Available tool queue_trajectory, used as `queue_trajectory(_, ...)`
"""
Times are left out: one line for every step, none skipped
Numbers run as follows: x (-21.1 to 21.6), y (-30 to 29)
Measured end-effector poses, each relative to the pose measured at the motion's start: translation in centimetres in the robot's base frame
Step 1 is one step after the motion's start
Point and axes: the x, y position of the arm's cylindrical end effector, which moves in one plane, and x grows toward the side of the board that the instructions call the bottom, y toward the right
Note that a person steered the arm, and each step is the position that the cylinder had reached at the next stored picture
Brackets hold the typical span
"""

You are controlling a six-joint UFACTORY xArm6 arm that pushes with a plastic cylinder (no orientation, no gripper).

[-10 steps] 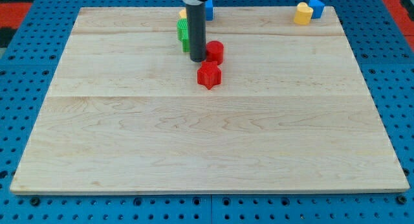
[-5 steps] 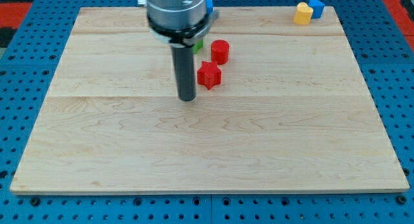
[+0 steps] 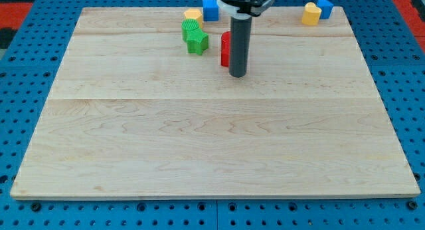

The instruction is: Slide the red star along with red circle closer to blue cube

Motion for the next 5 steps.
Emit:
queue_trajectory(-2.3, -0.1)
queue_trajectory(-3.9, -0.5)
queue_trajectory(-5.4, -0.5)
queue_trajectory(-7.0, -0.5)
queue_trajectory(-8.3, -0.5)
